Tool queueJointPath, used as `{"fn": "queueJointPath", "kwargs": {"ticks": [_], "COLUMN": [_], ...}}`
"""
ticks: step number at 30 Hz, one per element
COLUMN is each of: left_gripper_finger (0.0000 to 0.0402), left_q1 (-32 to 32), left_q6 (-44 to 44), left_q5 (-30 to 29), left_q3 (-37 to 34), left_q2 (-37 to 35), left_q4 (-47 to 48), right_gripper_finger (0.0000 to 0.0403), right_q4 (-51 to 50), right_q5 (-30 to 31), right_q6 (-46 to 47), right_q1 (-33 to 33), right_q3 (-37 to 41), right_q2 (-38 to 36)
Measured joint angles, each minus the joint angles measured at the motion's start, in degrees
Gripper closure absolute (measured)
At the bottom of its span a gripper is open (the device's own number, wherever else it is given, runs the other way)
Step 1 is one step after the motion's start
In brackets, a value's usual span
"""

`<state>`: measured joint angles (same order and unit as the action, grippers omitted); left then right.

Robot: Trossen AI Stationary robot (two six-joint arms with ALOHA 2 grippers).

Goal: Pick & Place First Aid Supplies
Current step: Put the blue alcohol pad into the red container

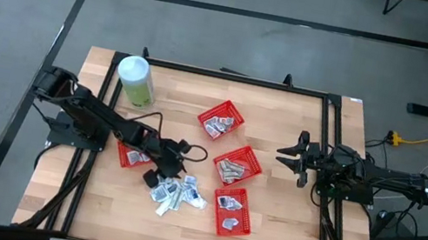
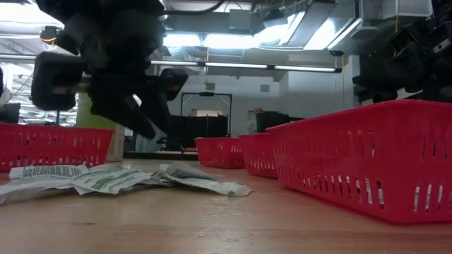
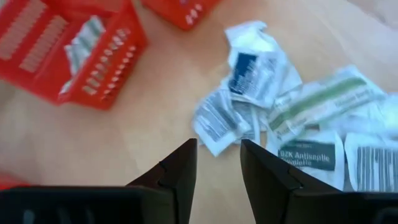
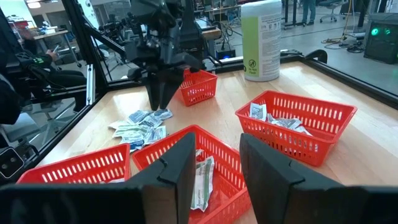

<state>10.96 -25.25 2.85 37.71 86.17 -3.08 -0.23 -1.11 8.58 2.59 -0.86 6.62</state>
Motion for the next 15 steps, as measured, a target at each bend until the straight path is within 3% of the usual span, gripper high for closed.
{"fn": "queueJointPath", "kwargs": {"ticks": [15], "left_gripper_finger": [0.0286], "left_q1": [0.6], "left_q6": [-5.0], "left_q5": [6.6], "left_q3": [0.0], "left_q2": [6.7], "left_q4": [-9.8], "right_gripper_finger": [0.0276], "right_q4": [0.0], "right_q5": [0.0], "right_q6": [0.0], "right_q1": [0.0], "right_q3": [0.0], "right_q2": [0.0]}}
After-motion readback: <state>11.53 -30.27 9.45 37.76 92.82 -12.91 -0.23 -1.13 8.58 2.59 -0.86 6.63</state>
